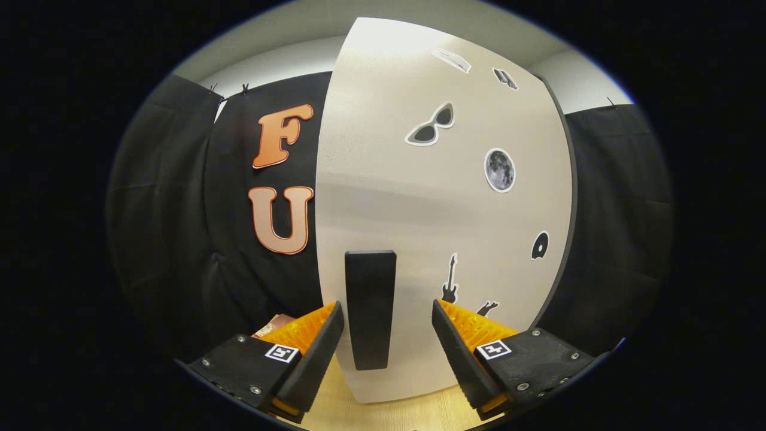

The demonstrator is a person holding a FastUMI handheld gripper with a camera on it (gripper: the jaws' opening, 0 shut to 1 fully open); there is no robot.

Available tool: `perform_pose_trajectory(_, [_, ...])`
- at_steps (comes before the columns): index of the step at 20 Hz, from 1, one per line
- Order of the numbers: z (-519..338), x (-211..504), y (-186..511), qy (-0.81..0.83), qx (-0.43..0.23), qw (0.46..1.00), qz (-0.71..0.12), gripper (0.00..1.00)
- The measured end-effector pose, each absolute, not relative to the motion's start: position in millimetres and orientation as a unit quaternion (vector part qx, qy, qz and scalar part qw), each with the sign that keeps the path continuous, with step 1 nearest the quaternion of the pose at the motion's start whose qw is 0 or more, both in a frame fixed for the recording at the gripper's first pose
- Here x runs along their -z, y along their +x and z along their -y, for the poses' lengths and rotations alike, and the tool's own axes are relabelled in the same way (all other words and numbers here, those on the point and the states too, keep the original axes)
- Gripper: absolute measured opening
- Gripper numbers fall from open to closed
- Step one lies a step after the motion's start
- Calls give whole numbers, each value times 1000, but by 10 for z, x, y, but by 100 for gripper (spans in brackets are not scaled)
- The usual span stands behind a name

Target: Open the shoe cabinet door, grab the shoes and put them into the shoe cabinet, then close the shoe cabinet door.

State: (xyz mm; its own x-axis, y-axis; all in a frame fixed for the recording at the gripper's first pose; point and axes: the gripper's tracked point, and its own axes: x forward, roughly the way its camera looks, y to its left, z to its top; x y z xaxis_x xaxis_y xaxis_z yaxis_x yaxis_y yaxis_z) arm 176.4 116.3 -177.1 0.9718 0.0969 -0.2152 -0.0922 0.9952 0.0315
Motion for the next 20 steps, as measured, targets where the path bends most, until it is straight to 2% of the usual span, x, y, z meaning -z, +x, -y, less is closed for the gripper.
perform_pose_trajectory(7, [-1284,1458,1784,0,-65,993,-95,93])
perform_pose_trajectory(13, [-1170,1009,1428,2,-83,992,-90,93])
perform_pose_trajectory(20, [-892,648,1210,-5,-61,996,-64,93])
